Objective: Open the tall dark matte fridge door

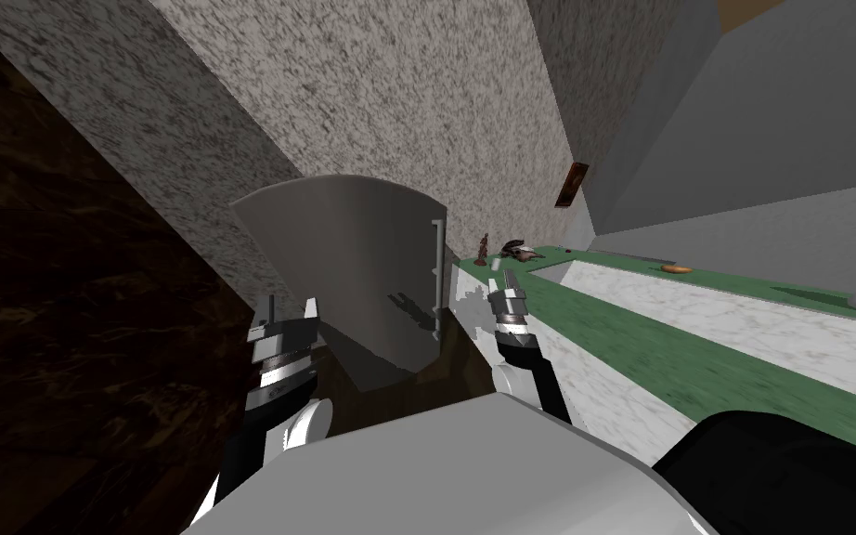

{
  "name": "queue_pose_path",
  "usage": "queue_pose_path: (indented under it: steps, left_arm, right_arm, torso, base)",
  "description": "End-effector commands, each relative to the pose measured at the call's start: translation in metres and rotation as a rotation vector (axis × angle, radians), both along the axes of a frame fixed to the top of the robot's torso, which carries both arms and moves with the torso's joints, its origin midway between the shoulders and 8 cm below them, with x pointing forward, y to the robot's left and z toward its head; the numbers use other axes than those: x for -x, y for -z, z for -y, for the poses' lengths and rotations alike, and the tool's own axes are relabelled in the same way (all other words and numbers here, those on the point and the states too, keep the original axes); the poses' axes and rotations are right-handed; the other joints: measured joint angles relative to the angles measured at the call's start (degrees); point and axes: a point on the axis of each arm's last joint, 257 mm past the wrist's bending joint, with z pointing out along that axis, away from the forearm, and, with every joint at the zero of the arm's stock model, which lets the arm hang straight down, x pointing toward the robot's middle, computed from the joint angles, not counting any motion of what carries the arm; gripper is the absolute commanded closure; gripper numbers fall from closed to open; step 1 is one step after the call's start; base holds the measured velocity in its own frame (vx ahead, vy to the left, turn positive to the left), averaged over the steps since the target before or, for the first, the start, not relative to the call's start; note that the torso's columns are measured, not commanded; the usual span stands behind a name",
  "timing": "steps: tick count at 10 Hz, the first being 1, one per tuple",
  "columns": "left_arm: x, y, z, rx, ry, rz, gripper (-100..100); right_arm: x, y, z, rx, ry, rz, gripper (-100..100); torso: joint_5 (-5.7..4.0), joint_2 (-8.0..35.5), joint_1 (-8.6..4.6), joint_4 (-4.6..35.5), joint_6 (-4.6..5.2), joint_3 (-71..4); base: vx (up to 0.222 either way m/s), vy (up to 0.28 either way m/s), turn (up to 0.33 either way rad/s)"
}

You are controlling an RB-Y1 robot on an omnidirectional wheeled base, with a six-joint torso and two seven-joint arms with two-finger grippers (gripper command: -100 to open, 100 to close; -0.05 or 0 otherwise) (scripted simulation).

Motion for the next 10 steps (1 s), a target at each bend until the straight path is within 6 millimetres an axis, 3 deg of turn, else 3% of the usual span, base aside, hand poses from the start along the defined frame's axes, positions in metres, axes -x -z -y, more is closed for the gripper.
queue_pose_path:
  steps: [1, 9, 10]
  left_arm:
    - [0.0000, 0.0000, 0.0000, 0.000, 0.000, 0.000, 0]
    - [0.0001, -0.0002, 0.0000, 0.000, 0.000, 0.000, 0]
    - [-0.0051, -0.0050, 0.0047, -0.052, 0.015, 0.000, -100]
  right_arm:
    - [0.0000, 0.0000, 0.0000, 0.000, 0.000, 0.000, 0]
    - [0.0001, -0.0002, 0.0000, 0.000, 0.000, 0.000, 0]
    - [0.0001, -0.0002, 0.0000, 0.000, 0.000, 0.000, 0]
  torso:
    - [0.00, 2.32, 0.00, 2.35, 0.00, -4.67]
    - [0.00, 35.39, 0.00, 35.37, 0.00, -70.73]
    - [0.00, 39.62, 0.00, 39.60, 0.00, -79.19]
  base:
    - [0.000, 0.000, 0.000]
    - [0.000, 0.000, 0.000]
    - [0.005, -0.005, -0.111]
